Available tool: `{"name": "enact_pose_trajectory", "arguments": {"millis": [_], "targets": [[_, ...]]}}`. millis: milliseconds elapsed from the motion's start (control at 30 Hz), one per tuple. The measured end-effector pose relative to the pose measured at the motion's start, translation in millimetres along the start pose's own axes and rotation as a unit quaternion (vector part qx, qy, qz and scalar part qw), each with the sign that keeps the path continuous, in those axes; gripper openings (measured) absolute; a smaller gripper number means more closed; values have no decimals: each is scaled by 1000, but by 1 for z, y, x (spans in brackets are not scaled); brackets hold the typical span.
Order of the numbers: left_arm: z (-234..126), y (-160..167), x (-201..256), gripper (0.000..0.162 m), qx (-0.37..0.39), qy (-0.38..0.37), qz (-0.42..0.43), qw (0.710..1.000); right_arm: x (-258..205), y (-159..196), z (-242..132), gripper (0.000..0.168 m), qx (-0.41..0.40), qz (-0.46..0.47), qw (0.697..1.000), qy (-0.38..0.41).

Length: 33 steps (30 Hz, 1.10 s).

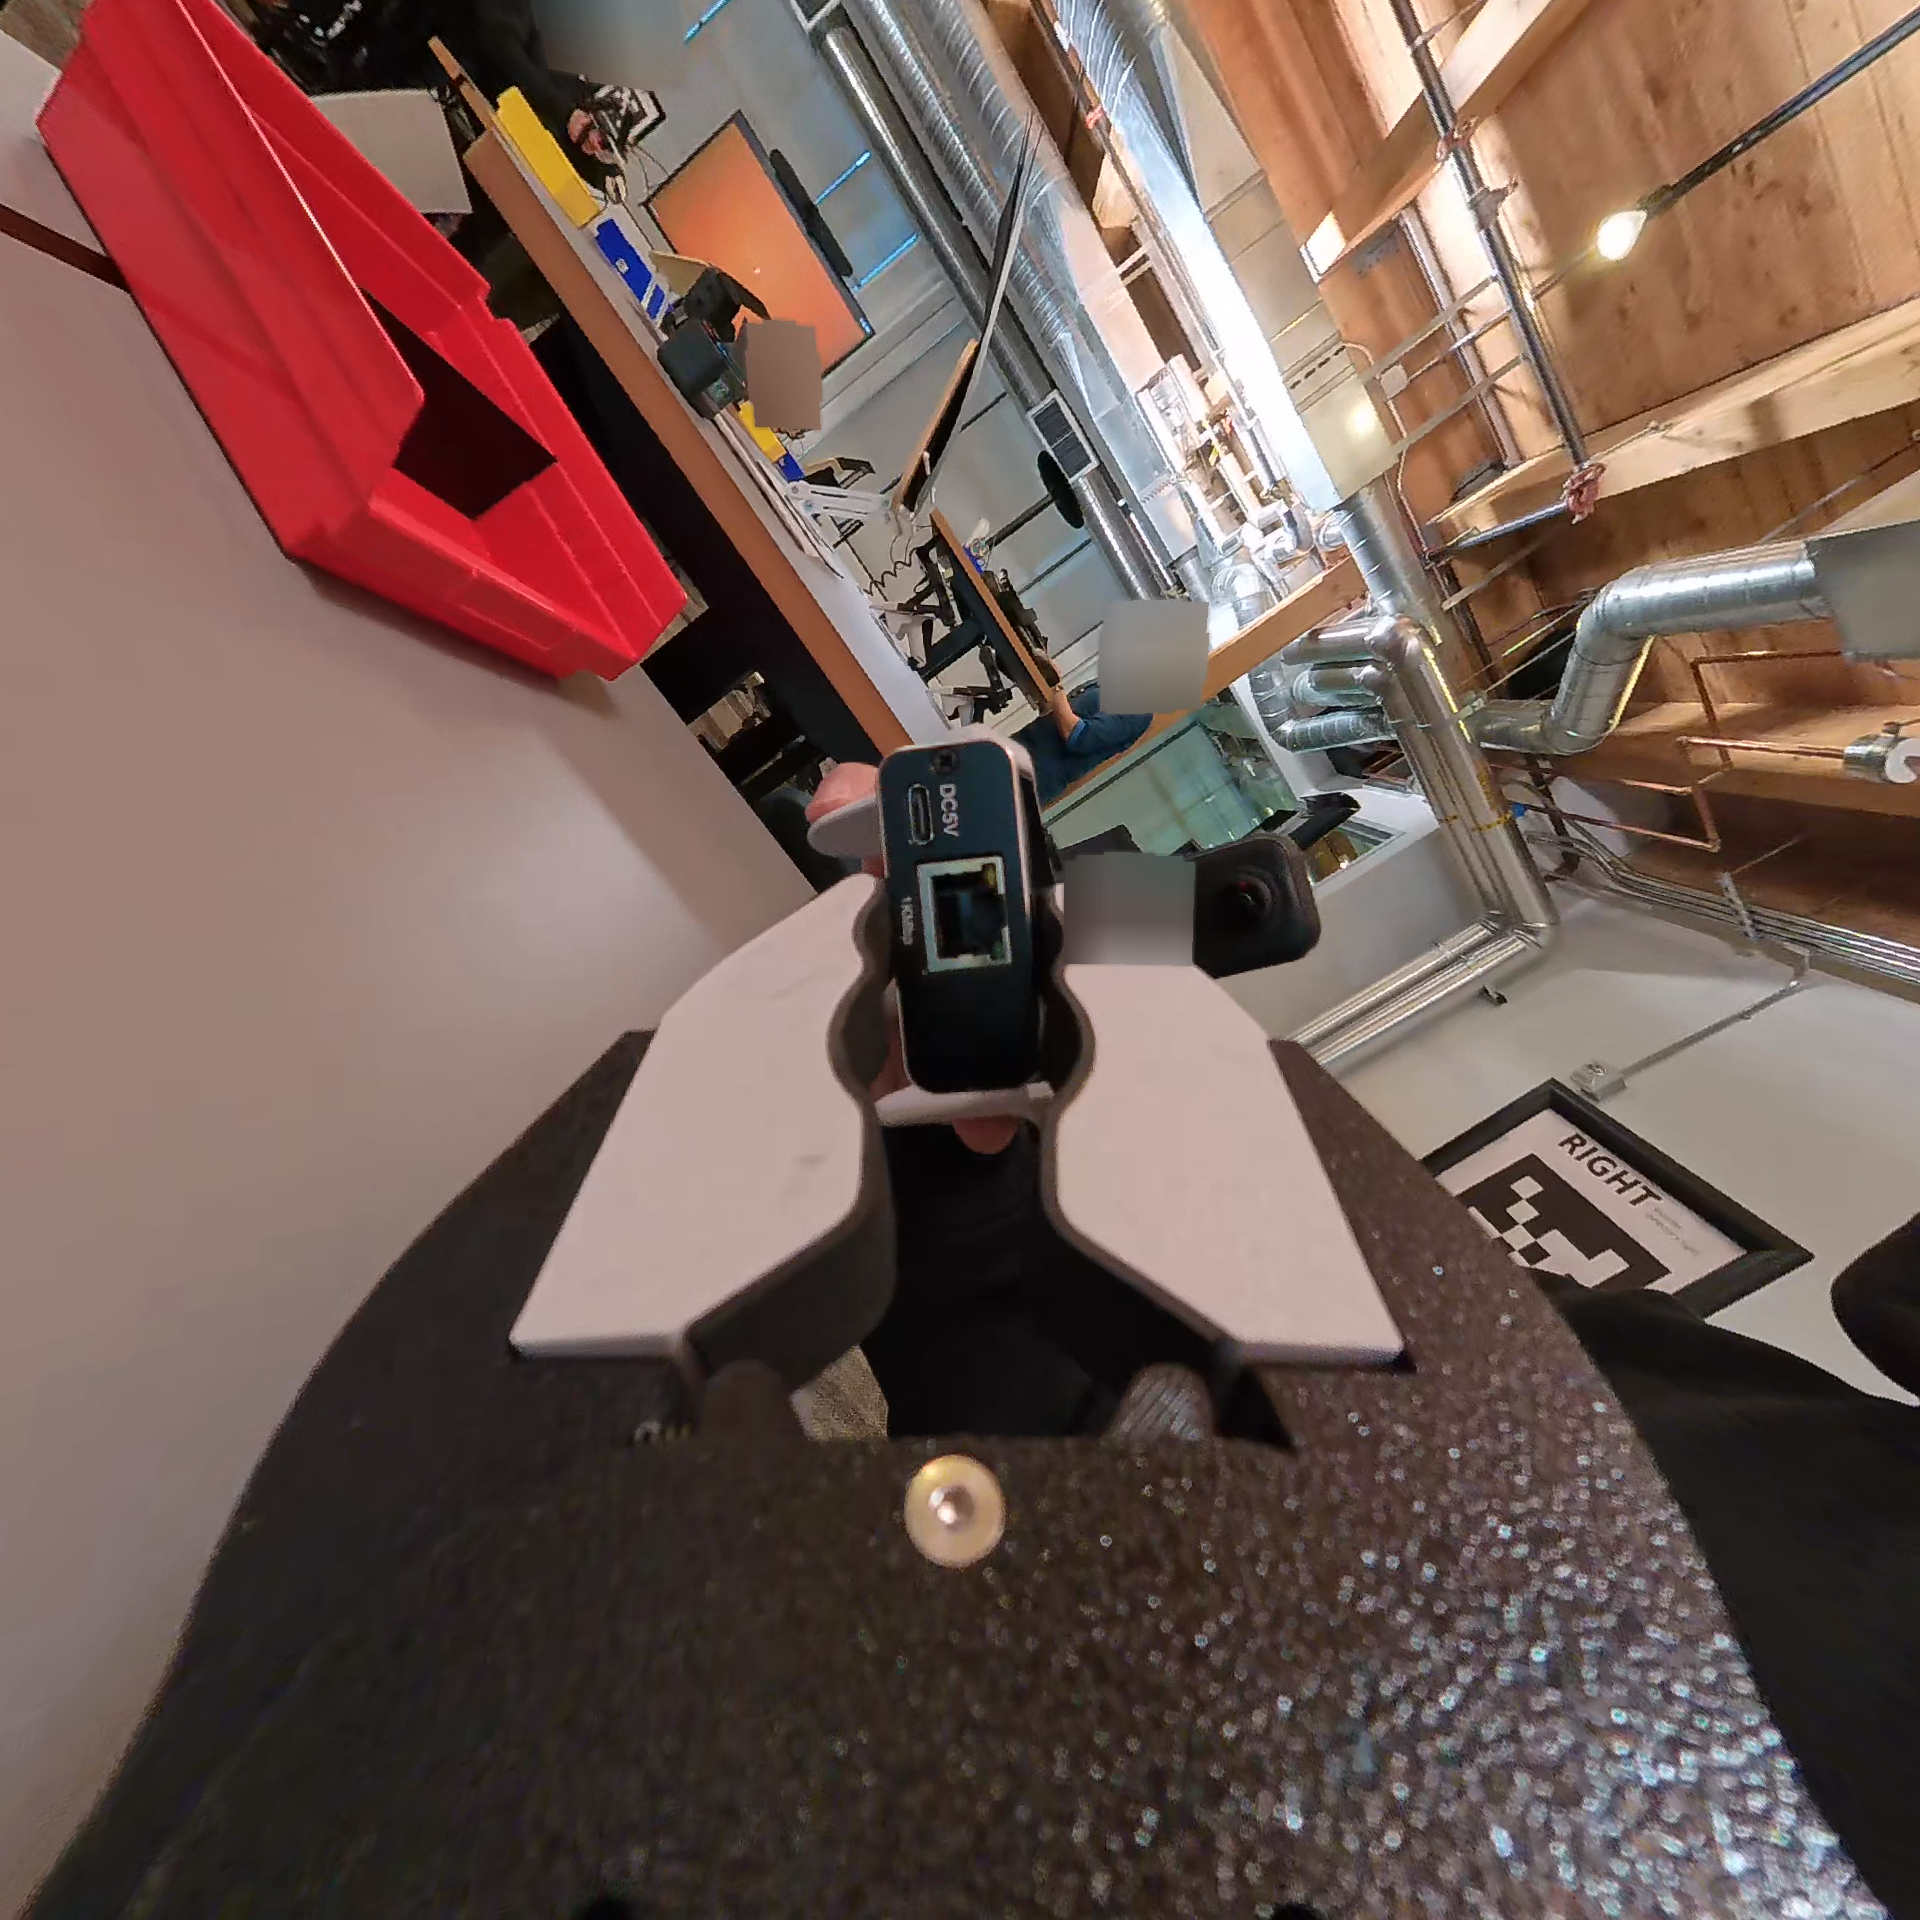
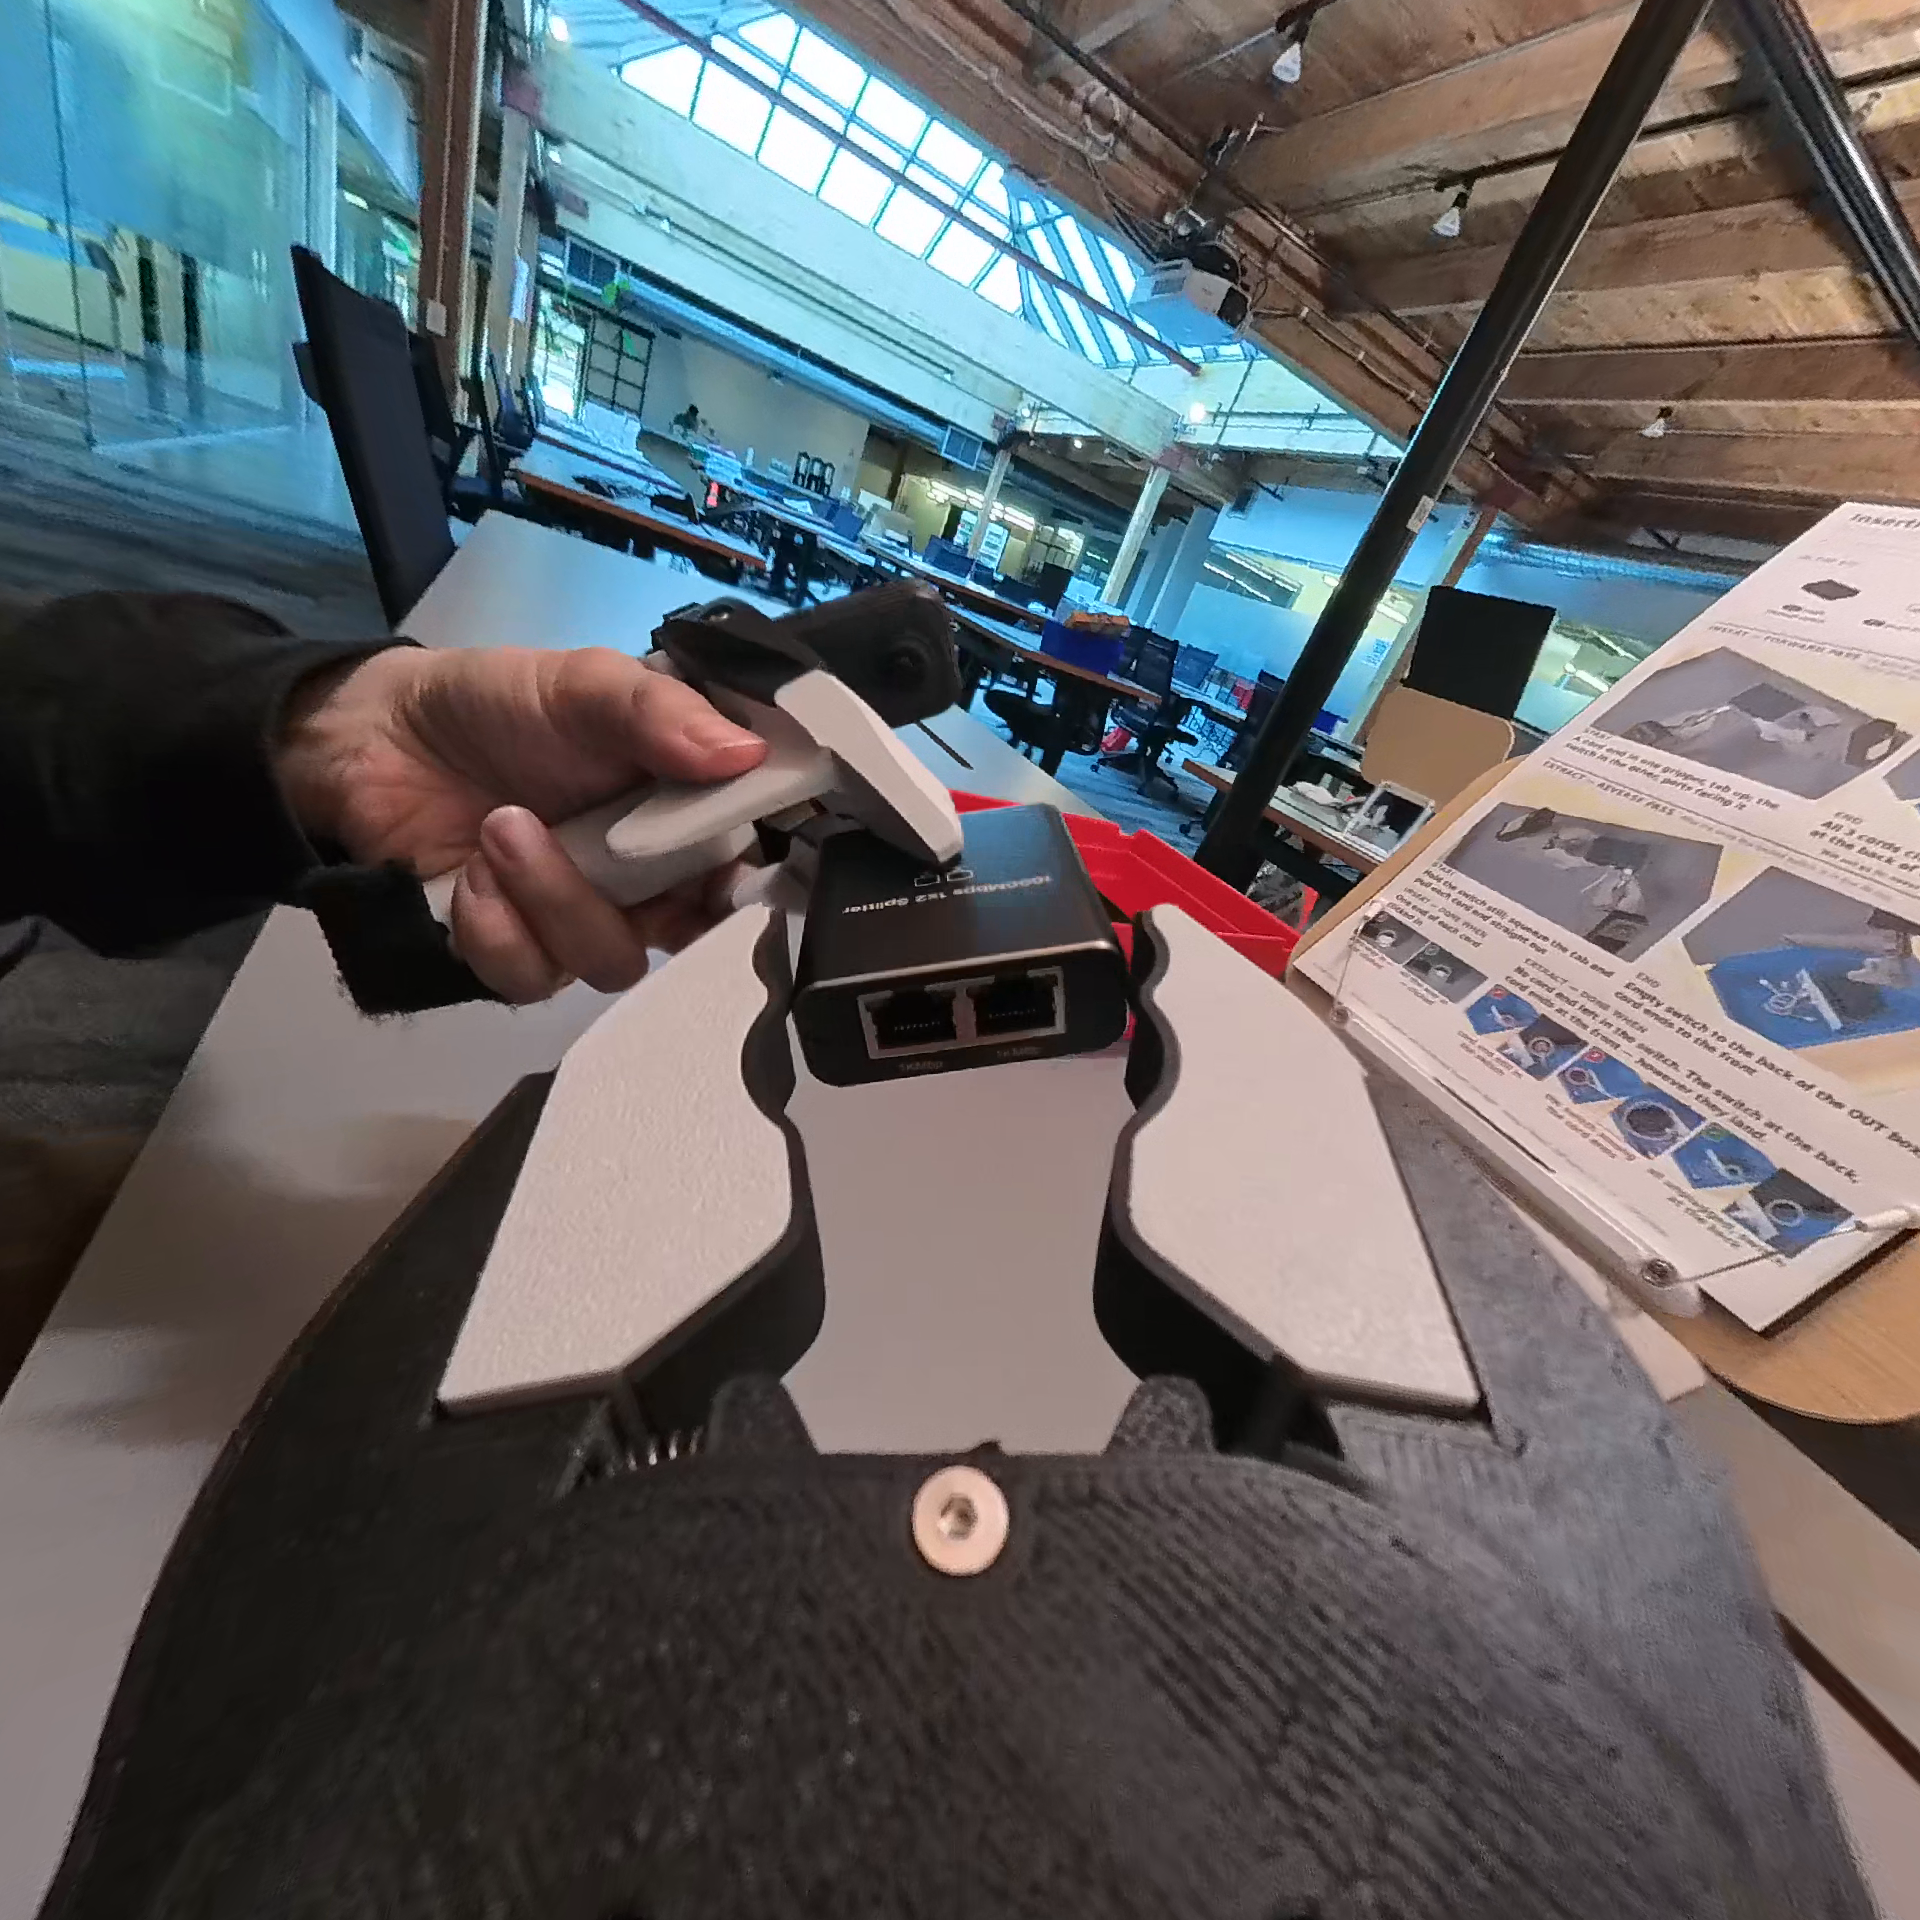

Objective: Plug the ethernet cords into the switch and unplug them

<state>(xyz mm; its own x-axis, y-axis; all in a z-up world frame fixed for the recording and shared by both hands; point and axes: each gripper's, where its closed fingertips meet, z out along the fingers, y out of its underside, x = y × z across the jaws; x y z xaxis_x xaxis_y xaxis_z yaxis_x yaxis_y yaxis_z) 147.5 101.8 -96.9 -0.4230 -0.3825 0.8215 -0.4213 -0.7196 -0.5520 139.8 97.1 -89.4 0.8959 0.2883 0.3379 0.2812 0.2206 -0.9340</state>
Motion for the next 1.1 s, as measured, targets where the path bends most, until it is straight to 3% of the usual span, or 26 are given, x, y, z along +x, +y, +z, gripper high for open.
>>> {"name": "enact_pose_trajectory", "arguments": {"millis": [200, 433, 1100], "targets": [[-1, -3, -1, 25, 10, 1, -5, 1000, 2, 2, 2, 64, 4, 53, 999, 2], [-2, -5, -1, 25, 32, 18, -62, 997, 2, 2, 4, 63, -1, -14, 1000, 12], [-17, -12, 1, 24, 45, -14, -61, 997, -4, 0, 35, 69, 3, -1, 999, -52]]}}
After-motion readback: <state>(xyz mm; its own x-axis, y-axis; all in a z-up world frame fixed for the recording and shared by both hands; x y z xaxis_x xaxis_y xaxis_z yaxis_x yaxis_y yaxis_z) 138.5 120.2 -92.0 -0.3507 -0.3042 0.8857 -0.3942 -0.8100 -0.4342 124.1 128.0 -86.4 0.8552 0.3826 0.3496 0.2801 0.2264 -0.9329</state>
